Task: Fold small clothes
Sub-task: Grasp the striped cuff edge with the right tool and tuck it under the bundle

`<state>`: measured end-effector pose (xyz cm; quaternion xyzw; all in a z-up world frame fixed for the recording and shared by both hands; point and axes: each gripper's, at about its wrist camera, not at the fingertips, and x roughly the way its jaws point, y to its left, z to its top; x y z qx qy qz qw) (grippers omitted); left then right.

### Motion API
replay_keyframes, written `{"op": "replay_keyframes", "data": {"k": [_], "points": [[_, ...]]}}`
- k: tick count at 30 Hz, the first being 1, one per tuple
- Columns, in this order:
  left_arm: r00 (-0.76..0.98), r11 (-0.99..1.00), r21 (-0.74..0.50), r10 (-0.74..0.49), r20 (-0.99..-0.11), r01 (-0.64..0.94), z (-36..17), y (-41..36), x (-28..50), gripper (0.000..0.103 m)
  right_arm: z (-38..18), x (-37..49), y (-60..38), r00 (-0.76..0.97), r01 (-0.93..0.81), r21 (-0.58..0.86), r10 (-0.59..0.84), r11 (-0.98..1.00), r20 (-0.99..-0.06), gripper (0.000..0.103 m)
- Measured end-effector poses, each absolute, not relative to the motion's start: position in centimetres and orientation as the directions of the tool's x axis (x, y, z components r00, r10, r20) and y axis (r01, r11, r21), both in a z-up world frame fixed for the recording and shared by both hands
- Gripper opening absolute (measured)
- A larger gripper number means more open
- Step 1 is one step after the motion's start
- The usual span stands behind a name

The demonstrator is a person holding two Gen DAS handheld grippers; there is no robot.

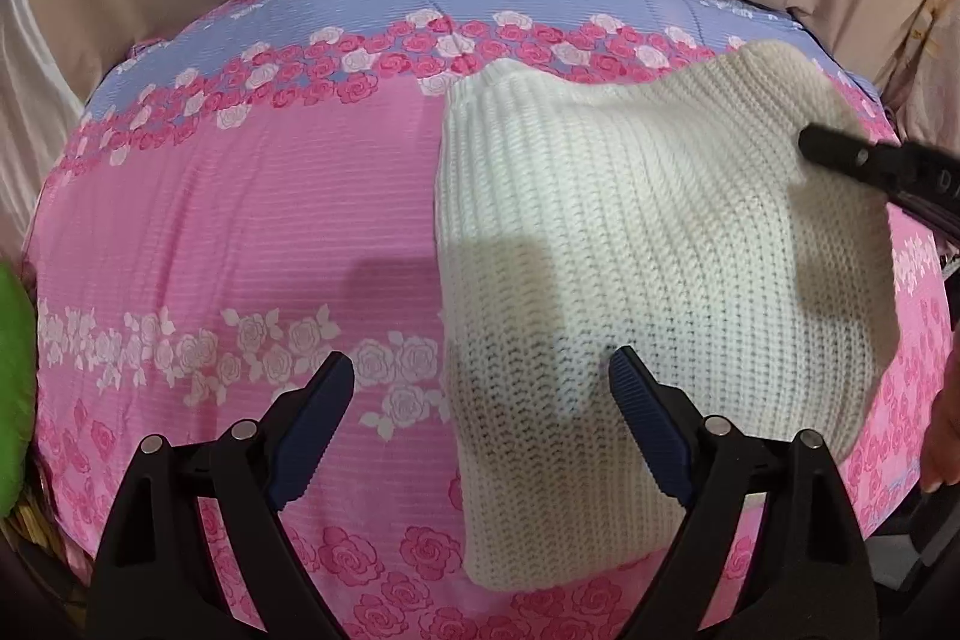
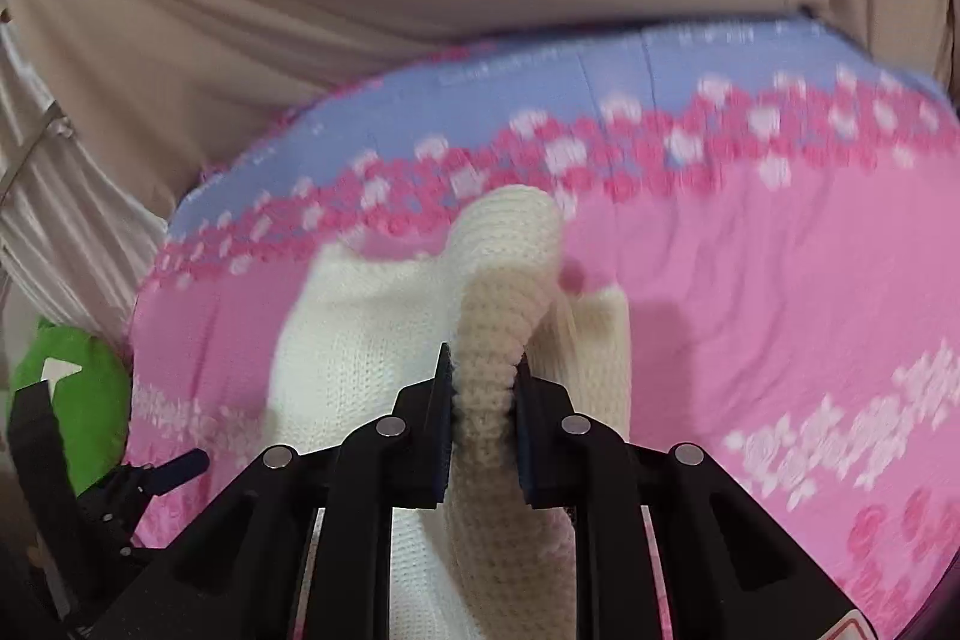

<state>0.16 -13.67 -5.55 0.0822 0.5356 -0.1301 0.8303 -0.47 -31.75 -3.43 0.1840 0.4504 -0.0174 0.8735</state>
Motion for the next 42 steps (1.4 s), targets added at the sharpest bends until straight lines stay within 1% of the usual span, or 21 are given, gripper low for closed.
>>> {"op": "replay_keyframes", "data": {"k": [1, 2, 3, 4, 6, 8, 9, 12, 16, 19, 20, 22, 23, 24, 25, 27, 29, 33, 35, 38, 42], "points": [[0.388, 0.955, -0.004, -0.125, -0.913, 0.297, -5.7, -13.7, 0.4, 0.085, -4.9, 0.4, -31.9, 0.556, 0.208, 0.281, 0.123, 0.937, -0.822, 0.018], [0.382, 0.956, -0.008, -0.124, -0.916, 0.292, -5.9, -13.7, 0.5, 0.085, -8.2, 1.8, -32.2, 0.461, 0.23, 0.235, 0.107, 0.944, -0.881, 0.022], [0.38, 0.957, -0.008, -0.122, -0.917, 0.288, -6.0, -13.7, 0.6, 0.085, -10.4, 2.4, -32.4, 0.396, 0.252, 0.21, 0.097, 0.945, -0.913, 0.023], [0.38, 0.958, -0.004, -0.119, -0.917, 0.288, -6.1, -13.8, 0.6, 0.085, -11.2, 2.3, -32.9, 0.408, 0.272, 0.238, 0.112, 0.932, -0.906, 0.024], [0.386, 0.956, 0.006, -0.112, -0.916, 0.293, -6.0, -13.9, 0.6, 0.085, -9.6, 1.4, -33.4, 0.451, 0.31, 0.294, 0.132, 0.904, -0.883, 0.029], [0.386, 0.956, 0.004, -0.114, -0.916, 0.293, -6.1, -13.8, 0.6, 0.085, -7.4, -0.2, -33.4, 0.516, 0.322, 0.321, 0.119, 0.891, -0.848, 0.03], [0.384, 0.957, 0.001, -0.116, -0.916, 0.291, -6.1, -13.8, 0.7, 0.085, -6.2, -1.3, -33.2, 0.541, 0.311, 0.319, 0.109, 0.896, -0.834, 0.03], [0.373, 0.956, -0.005, -0.119, -0.92, 0.293, -6.3, -13.7, 0.7, 0.085, -4.8, -4.0, -32.0, 0.538, 0.285, 0.273, 0.082, 0.919, -0.839, 0.03], [0.368, 0.953, -0.006, -0.122, -0.922, 0.302, -6.5, -14.1, 0.6, 0.085, -5.7, -6.5, -30.0, 0.508, 0.245, 0.269, 0.113, 0.931, -0.854, 0.031], [0.36, 0.952, -0.001, -0.117, -0.925, 0.306, -7.0, -14.5, 0.5, 0.086, -9.5, -6.8, -28.6, 0.428, 0.239, 0.21, 0.091, 0.948, -0.899, 0.03], [0.354, 0.951, 0.004, -0.111, -0.929, 0.308, -7.4, -14.6, 0.6, 0.086, -10.2, -6.6, -28.4, 0.441, 0.222, 0.187, 0.073, 0.957, -0.894, 0.03], [0.341, 0.951, 0.011, -0.099, -0.935, 0.308, -8.1, -14.5, 0.6, 0.087, -9.1, -6.0, -27.6, 0.427, 0.193, 0.117, 0.024, 0.974, -0.904, 0.03], [0.337, 0.954, 0.005, -0.101, -0.936, 0.299, -8.1, -14.2, 0.6, 0.087, -8.5, -5.9, -27.6, 0.431, 0.197, 0.125, 0.028, 0.973, -0.902, 0.03], [0.339, 0.957, -0.002, -0.105, -0.935, 0.291, -7.9, -14.0, 0.4, 0.087, -7.5, -6.1, -28.0, 0.454, 0.207, 0.163, 0.053, 0.965, -0.889, 0.031], [0.343, 0.958, -0.005, -0.107, -0.933, 0.285, -7.7, -13.9, 0.3, 0.087, -6.8, -6.4, -28.4, 0.471, 0.22, 0.198, 0.074, 0.955, -0.879, 0.032], [0.344, 0.957, -0.014, -0.118, -0.931, 0.289, -7.1, -13.7, -0.3, 0.086, -6.1, -7.5, -29.8, 0.489, 0.278, 0.237, 0.075, 0.931, -0.869, 0.045], [0.352, 0.955, -0.033, -0.14, -0.925, 0.294, -6.3, -13.5, -0.9, 0.086, -6.5, -8.6, -30.9, 0.479, 0.328, 0.256, 0.073, 0.909, -0.875, 0.049], [0.37, 0.953, -0.038, -0.154, -0.916, 0.3, -5.4, -13.6, -1.7, 0.086, -8.9, -10.4, -32.9, 0.43, 0.412, 0.331, 0.14, 0.849, -0.892, 0.052], [0.374, 0.955, -0.036, -0.15, -0.915, 0.295, -5.3, -13.7, -1.8, 0.086, -9.5, -10.9, -33.0, 0.421, 0.432, 0.345, 0.151, 0.833, -0.894, 0.052], [0.372, 0.956, -0.03, -0.143, -0.917, 0.292, -5.5, -13.8, -2.0, 0.086, -9.4, -10.9, -32.4, 0.423, 0.421, 0.324, 0.133, 0.847, -0.896, 0.053], [0.362, 0.957, -0.04, -0.147, -0.921, 0.288, -5.9, -13.9, -2.3, 0.086, -8.8, -10.2, -31.3, 0.428, 0.373, 0.286, 0.11, 0.883, -0.897, 0.059]]}}
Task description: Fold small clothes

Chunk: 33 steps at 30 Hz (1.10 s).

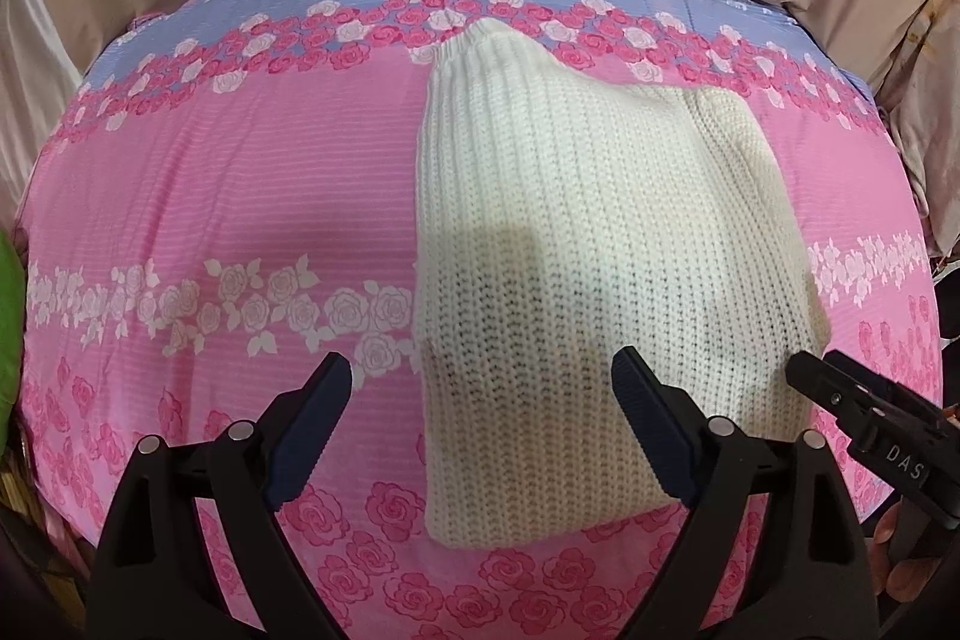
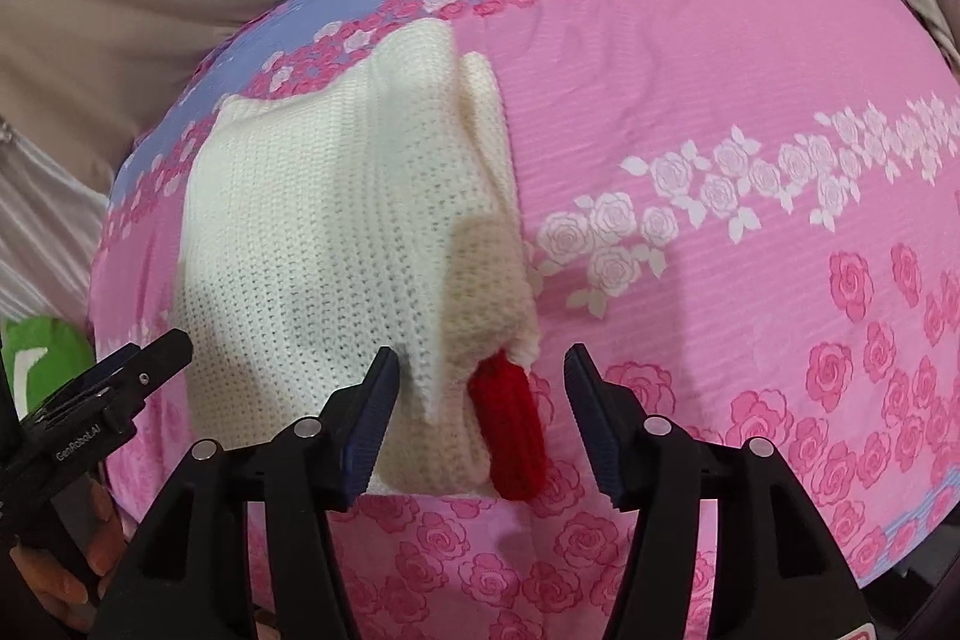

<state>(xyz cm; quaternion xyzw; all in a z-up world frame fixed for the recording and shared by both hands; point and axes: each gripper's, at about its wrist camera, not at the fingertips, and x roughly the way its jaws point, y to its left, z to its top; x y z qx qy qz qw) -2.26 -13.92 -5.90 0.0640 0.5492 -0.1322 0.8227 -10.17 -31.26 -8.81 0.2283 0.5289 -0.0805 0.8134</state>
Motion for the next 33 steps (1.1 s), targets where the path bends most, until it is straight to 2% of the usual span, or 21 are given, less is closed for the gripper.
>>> {"op": "replay_keyframes", "data": {"k": [7, 9, 11, 14, 17, 20, 21, 22, 23, 24, 25, 26, 29, 33], "points": [[0.347, 0.964, -0.052, -0.144, -0.927, 0.262, -6.8, -13.7, -2.5, 0.086, -9.0, -9.6, -31.0, 0.422, 0.354, 0.273, 0.108, 0.895, -0.9, 0.061], [0.333, 0.963, -0.078, -0.165, -0.928, 0.258, -7.1, -13.4, -2.4, 0.086, -9.3, -9.6, -31.1, 0.415, 0.357, 0.265, 0.102, 0.896, -0.904, 0.065], [0.287, 0.949, -0.201, -0.269, -0.919, 0.244, -7.9, -12.5, -2.0, 0.088, -9.8, -9.6, -31.2, 0.405, 0.365, 0.26, 0.099, 0.894, -0.909, 0.067], [0.234, 0.926, -0.352, -0.375, -0.897, 0.136, -9.7, -10.6, -0.8, 0.089, -11.1, -9.2, -31.4, 0.381, 0.372, 0.269, 0.118, 0.889, -0.917, 0.073], [0.207, 0.909, -0.412, -0.416, -0.886, 0.061, -11.6, -9.4, 0.6, 0.093, -12.6, -8.5, -31.7, 0.373, 0.374, 0.33, 0.185, 0.867, -0.909, 0.077], [0.196, 0.893, -0.445, -0.448, -0.872, 0.063, -12.8, -9.5, 1.4, 0.095, -14.1, -7.7, -32.1, 0.389, 0.393, 0.435, 0.282, 0.81, -0.877, 0.081], [0.188, 0.884, -0.463, -0.466, -0.864, 0.063, -13.0, -9.6, 1.5, 0.095, -14.2, -7.6, -32.2, 0.414, 0.402, 0.463, 0.294, 0.79, -0.862, 0.087], [0.183, 0.883, -0.464, -0.468, -0.865, 0.066, -13.0, -9.8, 1.6, 0.087, -14.3, -7.4, -32.3, 0.432, 0.395, 0.483, 0.306, 0.782, -0.848, 0.087], [0.149, 0.857, -0.506, -0.515, -0.844, 0.096, -12.7, -10.4, 1.7, 0.061, -14.3, -7.2, -32.2, 0.432, 0.391, 0.484, 0.309, 0.783, -0.848, 0.085], [0.122, 0.851, -0.513, -0.524, -0.843, 0.11, -12.4, -10.8, 1.8, 0.059, -14.2, -7.0, -32.1, 0.436, 0.38, 0.495, 0.321, 0.781, -0.841, 0.063], [0.118, 0.863, -0.488, -0.502, -0.857, 0.132, -11.5, -11.3, 1.8, 0.047, -14.1, -6.9, -32.2, 0.449, 0.368, 0.552, 0.377, 0.748, -0.81, 0.049], [0.112, 0.862, -0.483, -0.501, -0.858, 0.156, -10.7, -11.8, 1.8, 0.038, -13.8, -6.9, -32.3, 0.457, 0.375, 0.576, 0.396, 0.726, -0.796, 0.042], [0.103, 0.834, -0.506, -0.536, -0.838, 0.22, -7.2, -12.9, 1.6, 0.033, -10.2, -7.7, -31.9, 0.511, 0.335, 0.583, 0.378, 0.74, -0.772, 0.035], [0.14, 0.775, -0.523, -0.597, -0.79, 0.355, -0.2, -14.7, 0.8, 0.03, -2.7, -9.6, -32.1, 0.621, 0.265, 0.587, 0.33, 0.765, -0.711, 0.034]]}}
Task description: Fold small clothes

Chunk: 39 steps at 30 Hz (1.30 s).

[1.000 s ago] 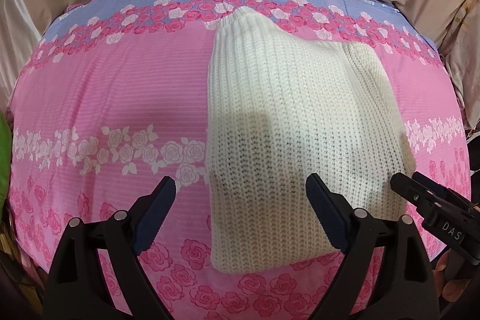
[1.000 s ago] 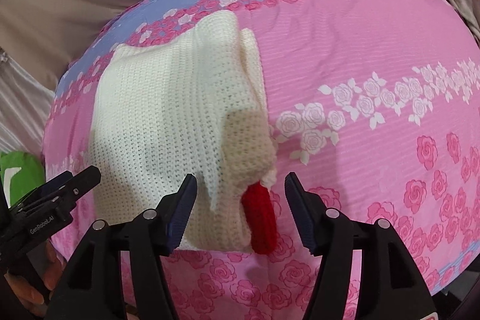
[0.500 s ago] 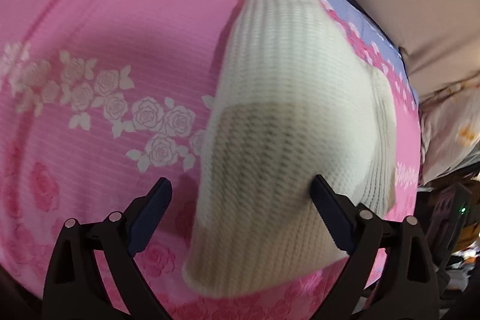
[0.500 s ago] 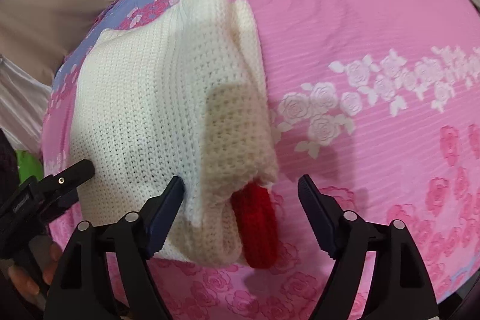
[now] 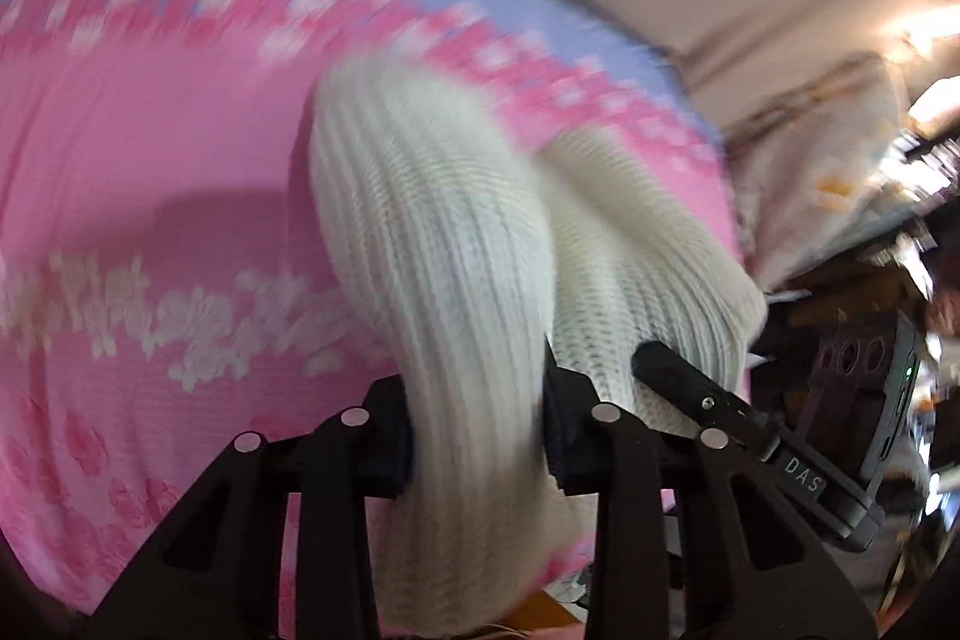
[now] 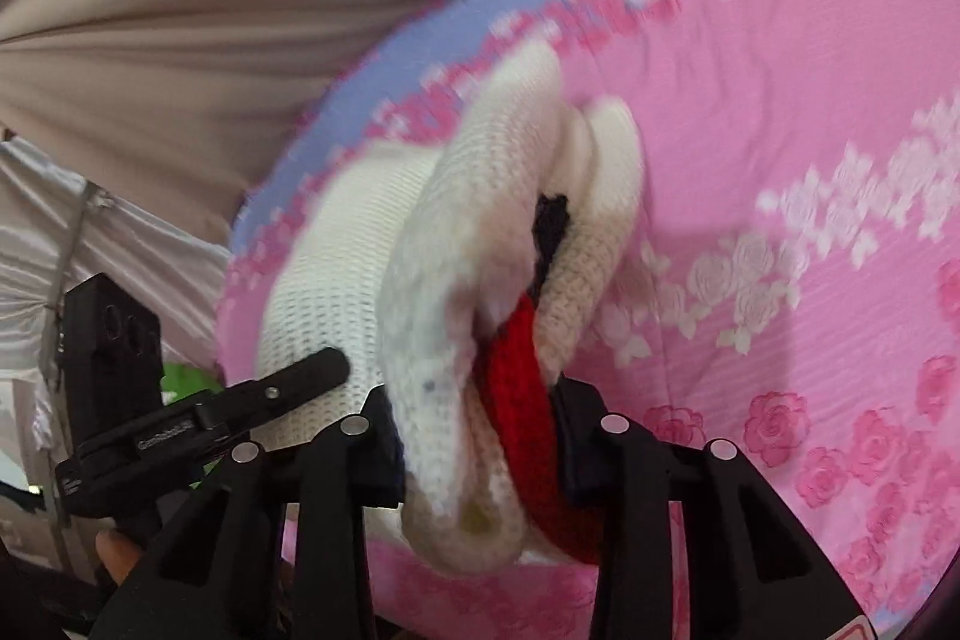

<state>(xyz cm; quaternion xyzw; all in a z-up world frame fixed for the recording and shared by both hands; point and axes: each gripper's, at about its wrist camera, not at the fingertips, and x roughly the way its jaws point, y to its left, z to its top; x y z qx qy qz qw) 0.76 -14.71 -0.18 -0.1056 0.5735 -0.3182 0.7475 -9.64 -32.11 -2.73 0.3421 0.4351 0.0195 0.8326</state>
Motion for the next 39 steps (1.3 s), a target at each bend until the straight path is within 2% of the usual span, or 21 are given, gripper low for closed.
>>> {"op": "replay_keyframes", "data": {"k": [9, 11, 14, 16, 17, 18, 19, 20, 21, 22, 23, 25, 29, 31, 32, 33, 35, 36, 37, 38, 39], "points": [[0.31, 0.655, -0.507, -0.733, -0.605, 0.561, 14.6, -11.1, 0.1, 0.025, 13.1, -10.7, -30.4, 0.84, 0.014, 0.538, 0.282, 0.843, -0.464, 0.034], [0.38, 0.659, -0.464, -0.735, -0.561, 0.592, 17.4, -8.7, 0.0, 0.025, 15.3, -10.2, -28.6, 0.864, -0.071, 0.527, 0.316, 0.847, -0.391, 0.034], [0.455, 0.7, -0.408, -0.701, -0.549, 0.586, 18.4, -5.0, 0.8, 0.029, 15.8, -8.5, -26.1, 0.866, -0.127, 0.522, 0.351, 0.843, -0.356, 0.035], [0.483, 0.749, -0.371, -0.647, -0.59, 0.55, 15.9, -3.2, 2.1, 0.035, 13.3, -6.6, -24.5, 0.853, -0.112, 0.521, 0.35, 0.846, -0.386, 0.039], [0.484, 0.776, -0.354, -0.611, -0.627, 0.522, 13.3, -2.2, 3.0, 0.041, 10.2, -5.2, -23.6, 0.828, -0.087, 0.522, 0.352, 0.849, -0.435, 0.046], [0.469, 0.798, -0.357, -0.582, -0.665, 0.485, 9.9, -1.1, 3.9, 0.05, 7.4, -4.3, -22.9, 0.803, -0.053, 0.513, 0.342, 0.857, -0.488, 0.053], [0.449, 0.817, -0.356, -0.555, -0.7, 0.453, 7.2, -0.4, 4.7, 0.066, 3.7, -3.4, -22.2, 0.761, -0.004, 0.502, 0.328, 0.865, -0.559, 0.055], [0.416, 0.862, -0.339, -0.484, -0.77, 0.376, 2.5, 1.0, 5.6, 0.064, 0.8, -2.8, -21.9, 0.725, 0.047, 0.482, 0.302, 0.875, -0.619, 0.056], [0.377, 0.891, -0.33, -0.434, -0.818, 0.311, -1.0, 2.1, 6.0, 0.064, -3.7, -2.5, -21.5, 0.643, 0.15, 0.432, 0.245, 0.889, -0.726, 0.053], [0.347, 0.914, -0.312, -0.389, -0.853, 0.258, -3.4, 3.2, 6.1, 0.062, -6.2, -2.7, -21.5, 0.587, 0.206, 0.421, 0.233, 0.883, -0.775, 0.048], [0.331, 0.931, -0.299, -0.356, -0.874, 0.21, -4.8, 4.4, 5.9, 0.061, -8.3, -3.7, -21.6, 0.543, 0.26, 0.45, 0.256, 0.854, -0.8, 0.036], [0.336, 0.931, -0.324, -0.363, -0.869, 0.169, -5.5, 6.5, 5.3, 0.062, -8.2, -5.0, -21.5, 0.56, 0.284, 0.484, 0.267, 0.828, -0.784, 0.035], [0.372, 0.936, -0.287, -0.345, -0.862, 0.203, -4.0, 5.6, 6.4, 0.068, -5.6, -3.0, -20.4, 0.583, 0.224, 0.401, 0.208, 0.888, -0.786, 0.036], [0.377, 0.943, -0.255, -0.32, -0.869, 0.212, -4.4, 4.4, 7.2, 0.074, -5.1, -0.3, -19.7, 0.581, 0.212, 0.38, 0.196, 0.901, -0.79, 0.047], [0.368, 0.945, -0.245, -0.312, -0.876, 0.218, -4.7, 3.7, 7.7, 0.075, -5.5, 1.0, -19.5, 0.572, 0.219, 0.361, 0.18, 0.907, -0.8, 0.067], [0.354, 0.942, -0.249, -0.317, -0.88, 0.224, -4.8, 3.5, 8.1, 0.075, -5.8, 1.8, -19.1, 0.569, 0.228, 0.344, 0.162, 0.911, -0.806, 0.073], [0.324, 0.942, -0.257, -0.318, -0.891, 0.218, -6.1, 2.7, 8.8, 0.079, -7.6, 3.4, -19.3, 0.53, 0.234, 0.323, 0.158, 0.917, -0.833, 0.073], [0.313, 0.945, -0.253, -0.309, -0.898, 0.207, -7.1, 2.9, 9.1, 0.079, -9.3, 4.2, -19.3, 0.486, 0.235, 0.329, 0.183, 0.915, -0.855, 0.067], [0.299, 0.953, -0.227, -0.281, -0.912, 0.201, -8.1, 2.5, 9.5, 0.079, -10.1, 4.4, -19.3, 0.458, 0.236, 0.34, 0.204, 0.91, -0.865, 0.052], [0.297, 0.957, -0.208, -0.262, -0.918, 0.201, -8.5, 2.1, 9.4, 0.079, -10.6, 4.4, -19.4, 0.438, 0.244, 0.353, 0.222, 0.903, -0.871, 0.024], [0.299, 0.96, -0.199, -0.252, -0.92, 0.199, -8.7, 2.1, 9.3, 0.079, -9.8, 3.7, -19.6, 0.459, 0.255, 0.387, 0.241, 0.886, -0.855, 0.019]]}}
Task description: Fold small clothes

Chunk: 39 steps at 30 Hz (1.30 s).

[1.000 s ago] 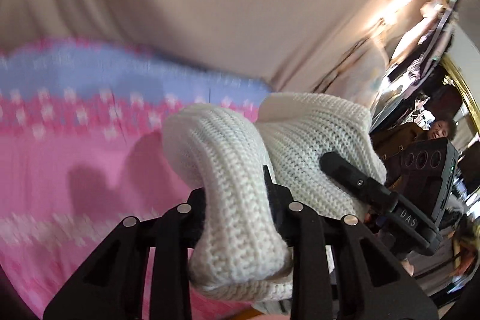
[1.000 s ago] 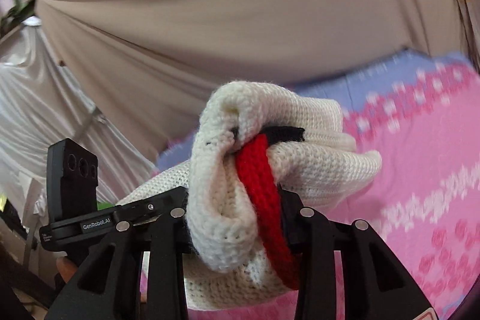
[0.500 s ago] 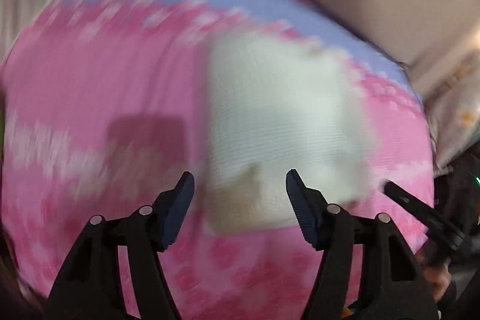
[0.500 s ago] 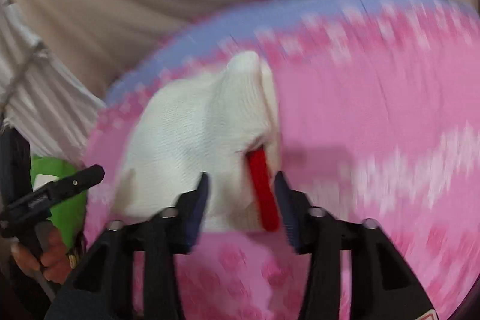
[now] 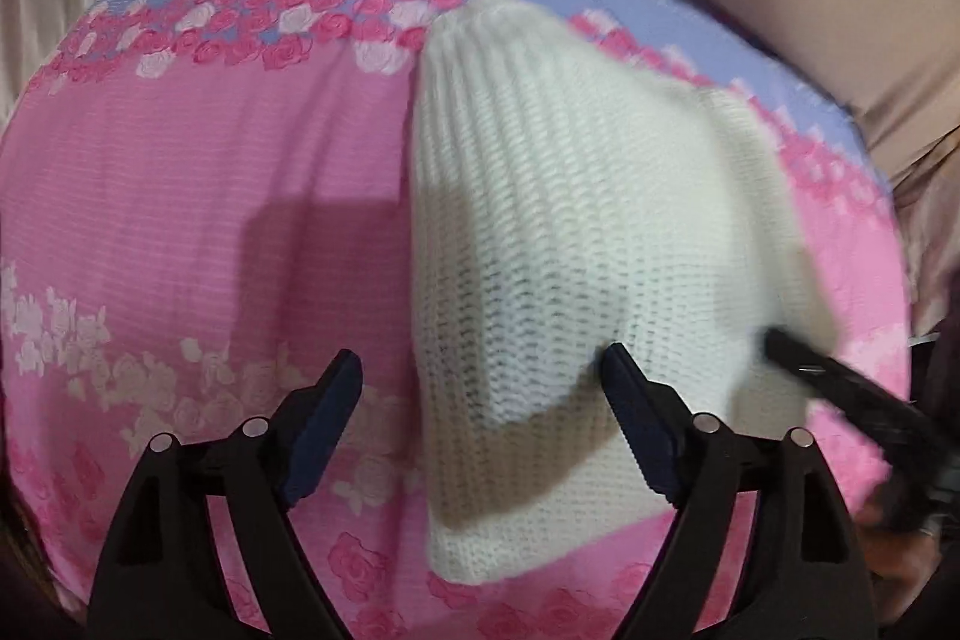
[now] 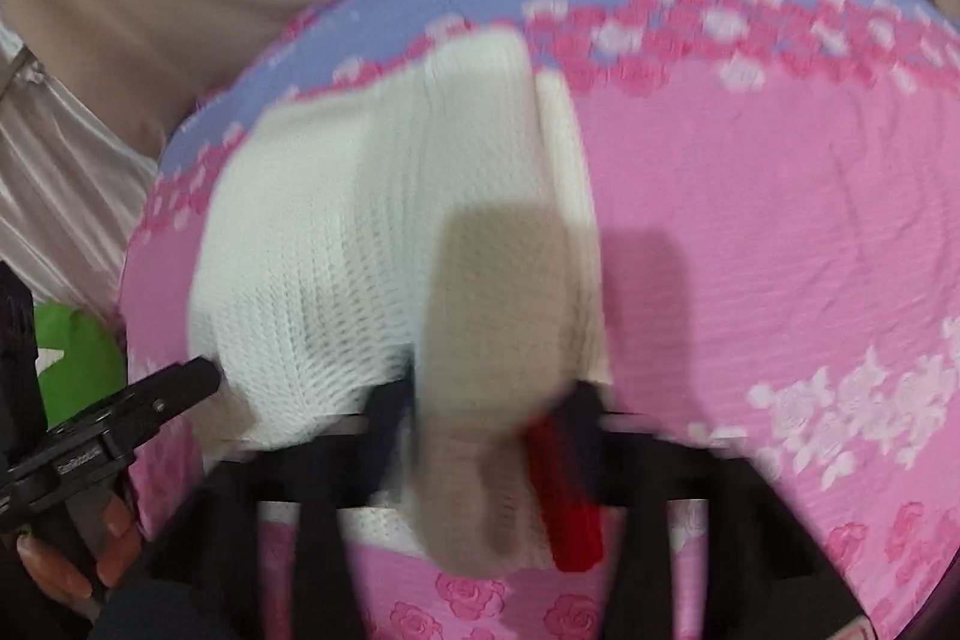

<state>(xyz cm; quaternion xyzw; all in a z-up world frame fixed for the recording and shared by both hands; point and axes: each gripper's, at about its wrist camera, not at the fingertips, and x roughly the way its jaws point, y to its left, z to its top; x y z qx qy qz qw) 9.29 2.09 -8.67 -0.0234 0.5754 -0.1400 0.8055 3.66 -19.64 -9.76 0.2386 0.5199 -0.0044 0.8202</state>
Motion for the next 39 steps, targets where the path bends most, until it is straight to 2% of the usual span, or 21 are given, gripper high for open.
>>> {"op": "replay_keyframes", "data": {"k": [1, 4, 6, 8, 10, 13, 14, 18, 25, 27, 39], "points": [[0.303, 0.959, -0.205, -0.258, -0.917, 0.198, -8.6, 2.1, 9.1, 0.079, -8.4, 2.6, -19.7, 0.492, 0.242, 0.42, 0.262, 0.875, -0.83, 0.016], [0.315, 0.962, -0.172, -0.234, -0.92, 0.212, -8.9, 1.8, 8.5, 0.085, -7.0, 0.7, -19.4, 0.525, 0.234, 0.387, 0.219, 0.892, -0.823, 0.017], [0.301, 0.966, -0.142, -0.205, -0.932, 0.218, -9.8, 1.2, 8.3, 0.085, -10.7, 1.4, -19.4, 0.414, 0.252, 0.313, 0.19, 0.916, -0.89, 0.03], [0.29, 0.969, -0.141, -0.197, -0.937, 0.202, -9.8, 1.0, 7.8, 0.084, -12.5, 1.3, -20.2, 0.388, 0.281, 0.34, 0.218, 0.897, -0.896, 0.036], [0.311, 0.971, -0.129, -0.188, -0.932, 0.2, -9.1, 0.9, 7.1, 0.084, -10.4, 0.1, -21.0, 0.439, 0.318, 0.38, 0.22, 0.869, -0.871, 0.04], [0.354, 0.973, -0.107, -0.175, -0.919, 0.203, -7.6, 0.5, 5.8, 0.084, -8.2, -1.1, -21.2, 0.481, 0.322, 0.343, 0.159, 0.882, -0.862, 0.05], [0.368, 0.976, -0.098, -0.166, -0.915, 0.197, -7.2, 0.3, 5.3, 0.084, -7.3, -1.7, -21.2, 0.496, 0.329, 0.304, 0.111, 0.894, -0.861, 0.058], [0.418, 0.979, -0.052, -0.133, -0.898, 0.198, -6.2, -0.4, 3.9, 0.086, -5.3, -3.6, -20.6, 0.528, 0.382, 0.172, -0.062, 0.908, -0.847, 0.068], [0.484, 0.978, 0.029, -0.076, -0.872, 0.206, -5.8, -1.5, 1.9, 0.089, -6.3, -4.2, -17.9, 0.507, 0.35, 0.062, -0.133, 0.935, -0.852, 0.069], [0.498, 0.981, 0.045, -0.056, -0.865, 0.188, -5.6, -1.5, 1.6, 0.089, -6.1, -4.4, -17.5, 0.515, 0.346, 0.046, -0.149, 0.937, -0.844, 0.072], [0.55, 0.983, 0.075, -0.029, -0.835, 0.166, -5.0, -1.6, -0.1, 0.089, -5.6, -5.1, -15.5, 0.54, 0.301, 0.072, -0.108, 0.951, -0.835, 0.075]]}}
